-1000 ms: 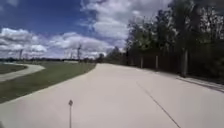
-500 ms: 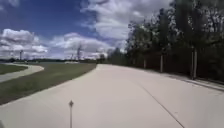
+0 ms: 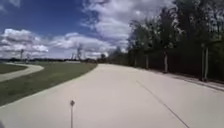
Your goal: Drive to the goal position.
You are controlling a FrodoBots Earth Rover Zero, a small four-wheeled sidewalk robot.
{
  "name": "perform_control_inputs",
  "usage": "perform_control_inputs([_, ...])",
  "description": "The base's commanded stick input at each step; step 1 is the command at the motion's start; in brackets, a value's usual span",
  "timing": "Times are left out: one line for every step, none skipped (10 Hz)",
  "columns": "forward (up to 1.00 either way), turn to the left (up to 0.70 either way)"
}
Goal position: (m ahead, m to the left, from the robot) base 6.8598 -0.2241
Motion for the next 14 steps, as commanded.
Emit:
perform_control_inputs([1.0,-0.02])
perform_control_inputs([1.0,-0.3])
perform_control_inputs([1.0,-0.25])
perform_control_inputs([1.0,0.0])
perform_control_inputs([1.0,0.0])
perform_control_inputs([1.0,0.0])
perform_control_inputs([1.0,0.0])
perform_control_inputs([1.0,0.0])
perform_control_inputs([1.0,0.0])
perform_control_inputs([1.0,0.0])
perform_control_inputs([1.0,0.0])
perform_control_inputs([1.0,0.0])
perform_control_inputs([1.0,0.0])
perform_control_inputs([1.0,0.0])
